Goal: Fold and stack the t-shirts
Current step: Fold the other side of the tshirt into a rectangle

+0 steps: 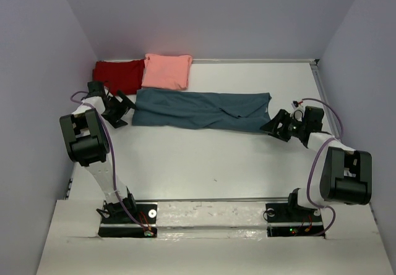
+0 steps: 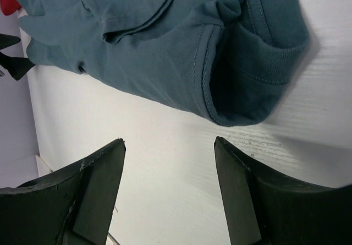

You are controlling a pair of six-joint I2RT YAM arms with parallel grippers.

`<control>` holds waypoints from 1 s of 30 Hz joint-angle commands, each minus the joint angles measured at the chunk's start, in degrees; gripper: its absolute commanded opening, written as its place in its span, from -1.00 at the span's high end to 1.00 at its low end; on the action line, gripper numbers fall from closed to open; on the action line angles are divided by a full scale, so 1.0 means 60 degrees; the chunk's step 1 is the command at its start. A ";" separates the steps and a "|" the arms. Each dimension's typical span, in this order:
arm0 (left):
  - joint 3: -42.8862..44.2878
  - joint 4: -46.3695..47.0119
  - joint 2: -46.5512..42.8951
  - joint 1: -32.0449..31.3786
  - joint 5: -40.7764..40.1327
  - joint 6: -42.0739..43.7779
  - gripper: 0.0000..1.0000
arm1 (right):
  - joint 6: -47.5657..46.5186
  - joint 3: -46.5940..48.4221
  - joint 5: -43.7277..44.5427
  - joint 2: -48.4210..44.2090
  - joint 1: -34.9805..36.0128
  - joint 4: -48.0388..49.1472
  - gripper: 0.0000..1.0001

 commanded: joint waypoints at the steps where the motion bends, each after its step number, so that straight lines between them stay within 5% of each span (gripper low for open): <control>1: 0.0446 -0.0092 0.0094 -0.0017 0.0251 0.0182 -0.95 | -0.0323 0.0143 -0.0168 0.0033 0.0007 0.0750 -0.44; 12: 0.0519 -0.0092 0.0138 -0.0017 0.0294 0.0196 -0.95 | -0.0806 0.0655 0.1178 -0.0685 0.0007 -0.0496 -0.42; 30: 0.0651 -0.0136 0.0241 -0.0002 0.0309 0.0211 -0.95 | -0.0718 0.1432 0.0858 0.1160 0.0007 0.0397 -0.34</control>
